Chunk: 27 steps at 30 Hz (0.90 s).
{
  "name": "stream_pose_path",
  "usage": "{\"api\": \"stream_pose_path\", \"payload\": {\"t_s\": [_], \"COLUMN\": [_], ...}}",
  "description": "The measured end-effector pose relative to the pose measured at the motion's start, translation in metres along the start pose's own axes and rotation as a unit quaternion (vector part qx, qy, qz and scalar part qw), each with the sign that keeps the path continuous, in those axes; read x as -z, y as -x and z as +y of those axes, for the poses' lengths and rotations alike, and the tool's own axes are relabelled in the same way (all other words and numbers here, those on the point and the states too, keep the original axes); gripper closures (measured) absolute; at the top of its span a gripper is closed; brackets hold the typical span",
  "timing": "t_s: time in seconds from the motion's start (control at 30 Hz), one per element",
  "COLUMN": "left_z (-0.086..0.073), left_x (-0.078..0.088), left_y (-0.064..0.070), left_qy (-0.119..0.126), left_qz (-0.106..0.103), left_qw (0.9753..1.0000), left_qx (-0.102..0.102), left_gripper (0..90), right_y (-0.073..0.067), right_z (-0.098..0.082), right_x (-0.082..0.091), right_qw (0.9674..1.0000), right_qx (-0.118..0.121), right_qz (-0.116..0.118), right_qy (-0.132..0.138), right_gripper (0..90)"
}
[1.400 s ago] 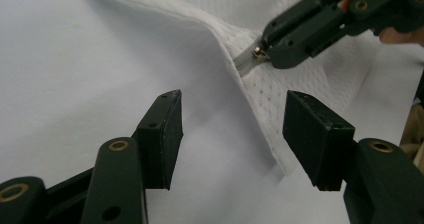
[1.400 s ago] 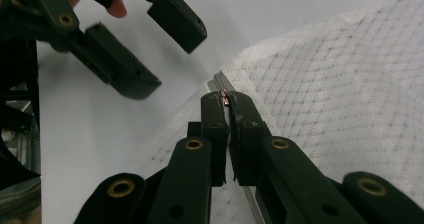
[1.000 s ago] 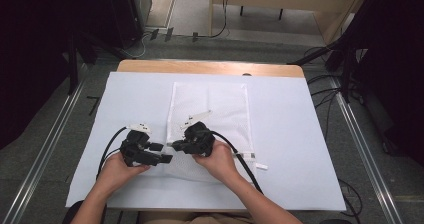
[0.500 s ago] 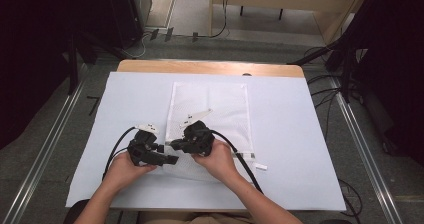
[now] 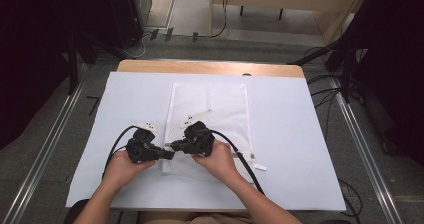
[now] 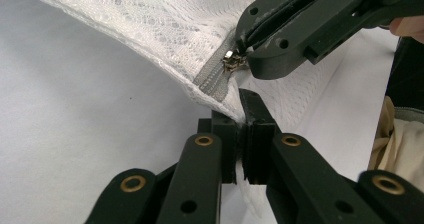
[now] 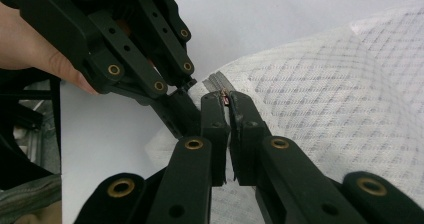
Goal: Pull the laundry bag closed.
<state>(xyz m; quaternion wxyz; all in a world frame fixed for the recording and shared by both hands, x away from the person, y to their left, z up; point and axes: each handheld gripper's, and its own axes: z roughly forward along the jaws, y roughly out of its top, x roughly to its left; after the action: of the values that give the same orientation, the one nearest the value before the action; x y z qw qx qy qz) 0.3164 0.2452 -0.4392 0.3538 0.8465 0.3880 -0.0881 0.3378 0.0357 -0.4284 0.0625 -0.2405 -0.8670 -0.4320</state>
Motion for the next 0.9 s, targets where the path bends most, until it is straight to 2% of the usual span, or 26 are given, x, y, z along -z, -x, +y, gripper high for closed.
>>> {"api": "stream_pose_path", "payload": {"t_s": [0.07, 0.17, 0.2, 0.37, 0.43, 0.53, 0.67, 0.9], "left_z": [0.0001, 0.0006, 0.0009, 0.0007, 0.0008, 0.001, 0.0011, 0.0009], "left_x": [-0.0007, -0.0016, -0.0018, -0.0007, -0.0004, -0.0014, 0.0001, -0.0007], "left_y": [-0.0005, -0.002, -0.002, -0.0026, -0.0035, -0.0037, -0.0036, -0.0016], "left_qy": [-0.001, 0.003, 0.005, 0.006, 0.004, 0.002, -0.001, -0.007], "left_qz": [-0.001, -0.005, -0.006, -0.011, -0.017, -0.016, -0.014, -0.004], "left_qw": [1.0, 1.0, 1.0, 0.9999, 0.9998, 0.9998, 0.9998, 0.9999], "left_qx": [0.0, 0.005, 0.004, 0.007, 0.008, 0.008, 0.013, 0.01], "left_gripper": [87.7, 76.2, 75.8, 85.2, 85.9, 81.9, 87.7, 88.7], "right_y": [0.0001, -0.0005, -0.0007, -0.0012, -0.0013, -0.0015, -0.0015, 0.0008], "right_z": [-0.0001, 0.0, 0.0001, 0.0002, 0.0005, 0.0, -0.0006, -0.0026], "right_x": [0.0004, 0.0005, 0.0001, 0.0005, 0.001, 0.0005, -0.0006, -0.0006], "right_qw": [1.0, 1.0, 1.0, 0.9999, 0.9999, 0.9999, 0.9998, 0.9996], "right_qx": [0.0, 0.004, 0.006, 0.006, 0.006, 0.007, 0.012, 0.02], "right_qz": [0.003, 0.005, 0.007, 0.011, 0.012, 0.013, 0.012, 0.012], "right_qy": [0.0, 0.0, 0.001, 0.004, 0.005, 0.0, -0.005, -0.015], "right_gripper": [87.9, 87.9, 88.0, 88.0, 88.1, 88.1, 88.1, 88.2]}}
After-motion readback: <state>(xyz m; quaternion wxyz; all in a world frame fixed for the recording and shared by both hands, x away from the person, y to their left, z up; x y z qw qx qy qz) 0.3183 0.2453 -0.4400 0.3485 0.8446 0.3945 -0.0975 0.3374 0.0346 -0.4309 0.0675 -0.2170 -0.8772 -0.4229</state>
